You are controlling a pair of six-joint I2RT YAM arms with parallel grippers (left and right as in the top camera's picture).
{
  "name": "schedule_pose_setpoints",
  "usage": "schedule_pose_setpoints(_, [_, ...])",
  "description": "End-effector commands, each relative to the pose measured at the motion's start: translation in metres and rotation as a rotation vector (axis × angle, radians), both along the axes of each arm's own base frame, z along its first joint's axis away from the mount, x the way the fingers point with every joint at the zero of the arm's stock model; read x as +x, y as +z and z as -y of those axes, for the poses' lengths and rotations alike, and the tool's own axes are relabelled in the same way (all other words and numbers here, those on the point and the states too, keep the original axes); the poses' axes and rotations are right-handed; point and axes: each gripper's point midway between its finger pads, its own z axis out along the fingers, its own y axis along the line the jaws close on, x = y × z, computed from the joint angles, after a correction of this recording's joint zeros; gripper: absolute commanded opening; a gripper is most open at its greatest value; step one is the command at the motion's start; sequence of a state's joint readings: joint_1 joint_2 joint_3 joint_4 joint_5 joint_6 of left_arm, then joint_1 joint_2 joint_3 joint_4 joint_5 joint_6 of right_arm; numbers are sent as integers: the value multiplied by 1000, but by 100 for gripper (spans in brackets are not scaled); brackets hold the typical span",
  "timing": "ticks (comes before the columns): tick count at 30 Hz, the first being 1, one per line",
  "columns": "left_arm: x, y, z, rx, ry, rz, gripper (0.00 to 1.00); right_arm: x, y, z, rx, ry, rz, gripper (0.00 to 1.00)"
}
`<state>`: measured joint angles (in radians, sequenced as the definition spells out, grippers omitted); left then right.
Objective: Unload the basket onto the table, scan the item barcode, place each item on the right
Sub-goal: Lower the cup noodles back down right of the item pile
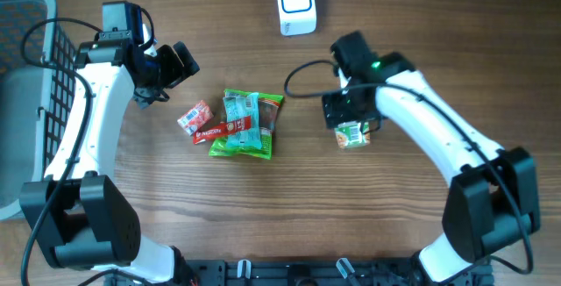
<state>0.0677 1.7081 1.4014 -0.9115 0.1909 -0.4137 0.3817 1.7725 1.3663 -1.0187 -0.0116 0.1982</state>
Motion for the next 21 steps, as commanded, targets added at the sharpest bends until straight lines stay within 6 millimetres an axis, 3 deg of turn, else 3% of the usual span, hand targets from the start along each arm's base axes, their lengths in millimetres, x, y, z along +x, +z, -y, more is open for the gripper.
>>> schedule_pose_setpoints(1, [1, 0, -1, -1, 8, 0, 100, 7, 24, 7, 192, 17, -15, 86])
schedule_pose_setpoints(5, [1, 0, -1, -1, 8, 0, 100, 4, 27, 32, 438, 51, -48, 95])
schedule_pose_setpoints(7, [1, 0, -1, -1, 8, 0, 100, -2, 5, 61, 445, -30, -68, 93])
schedule_pose_setpoints(9, [1, 0, -1, -1, 8, 0, 100, -3, -14, 74, 498, -83, -45, 91])
schedule_pose_setpoints(12, [1, 0, -1, -1, 8, 0, 100, -9, -16, 52, 731, 32, 41, 90])
schedule_pose_setpoints(17, [1, 0, -1, -1, 8, 0, 100, -13, -33, 36, 767, 82, 88, 89])
schedule_pose_setpoints(21, [1, 0, -1, -1, 8, 0, 100, -18, -30, 11, 815, 147, 84, 79])
